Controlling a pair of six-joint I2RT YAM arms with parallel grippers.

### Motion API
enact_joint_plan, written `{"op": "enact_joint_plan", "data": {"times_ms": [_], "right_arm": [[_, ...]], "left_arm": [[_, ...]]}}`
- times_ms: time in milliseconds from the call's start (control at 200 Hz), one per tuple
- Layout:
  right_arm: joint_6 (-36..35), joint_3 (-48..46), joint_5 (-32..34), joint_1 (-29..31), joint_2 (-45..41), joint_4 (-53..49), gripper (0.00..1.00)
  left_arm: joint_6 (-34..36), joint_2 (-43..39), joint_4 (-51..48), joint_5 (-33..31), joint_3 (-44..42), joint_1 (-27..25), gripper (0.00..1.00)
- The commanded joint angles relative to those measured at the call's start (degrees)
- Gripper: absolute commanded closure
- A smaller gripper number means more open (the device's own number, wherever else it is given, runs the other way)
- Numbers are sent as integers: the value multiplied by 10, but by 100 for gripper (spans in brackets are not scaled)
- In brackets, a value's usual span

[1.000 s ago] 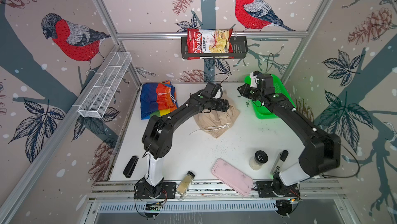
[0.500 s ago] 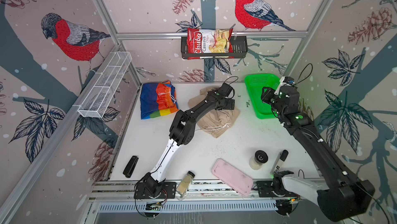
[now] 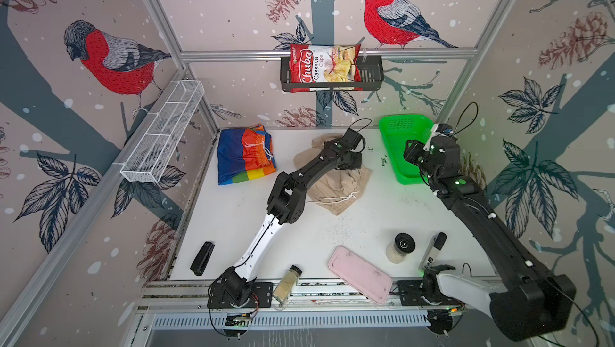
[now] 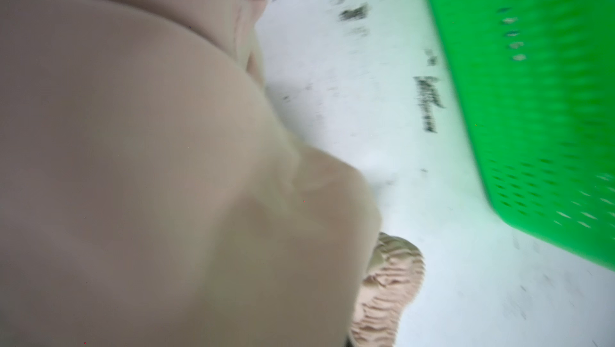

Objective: Fold and stack the shorts

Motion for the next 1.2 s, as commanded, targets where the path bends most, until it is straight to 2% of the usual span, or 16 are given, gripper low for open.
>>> {"op": "enact_joint_plan", "data": {"times_ms": [0, 95, 235, 280, 355, 425, 470, 555, 580, 650, 745, 860, 951, 1091, 1196], "right_arm": [[-12, -4, -6, -1, 0, 19, 53], [-7, -8, -13, -3, 3, 24, 53], [5, -10, -27, -5, 7, 34, 53], [8, -9, -31, -5, 10, 36, 53], [13, -8, -35, -4, 13, 38, 53], [16, -10, -39, -5, 14, 40, 53], [18, -11, -40, -5, 15, 41, 53], [18, -11, -41, -5, 21, 42, 50], [18, -9, -41, -5, 23, 40, 50], [16, -6, -44, -4, 31, 38, 48], [13, -6, -46, -5, 39, 36, 46], [9, -4, -42, -5, 51, 33, 43], [10, -2, -44, -5, 61, 32, 41], [17, 10, -60, -4, 84, 31, 41], [20, 21, -70, -4, 96, 19, 40]], "left_arm": [[145, -37, -72, 55, 22, -3, 100], [233, -103, -124, 75, -8, -13, 100], [334, -216, -164, 64, -114, -40, 100], [344, -258, -151, 56, -170, -41, 100], [343, -305, -125, 6, -261, -41, 100], [323, -324, -119, -54, -319, -41, 100], [315, -326, -115, -68, -350, -40, 100], [297, -324, -102, -78, -387, -40, 64], [290, -321, -102, -81, -391, -40, 58], [273, -316, -103, -90, -395, -40, 43], [250, -327, -105, -99, -393, -40, 35], [222, -381, -106, -70, -390, -41, 30], [196, -449, -83, -18, -415, -42, 27], [156, -547, 31, 84, -543, -52, 29], [125, -544, 74, 122, -611, -59, 32]]}}
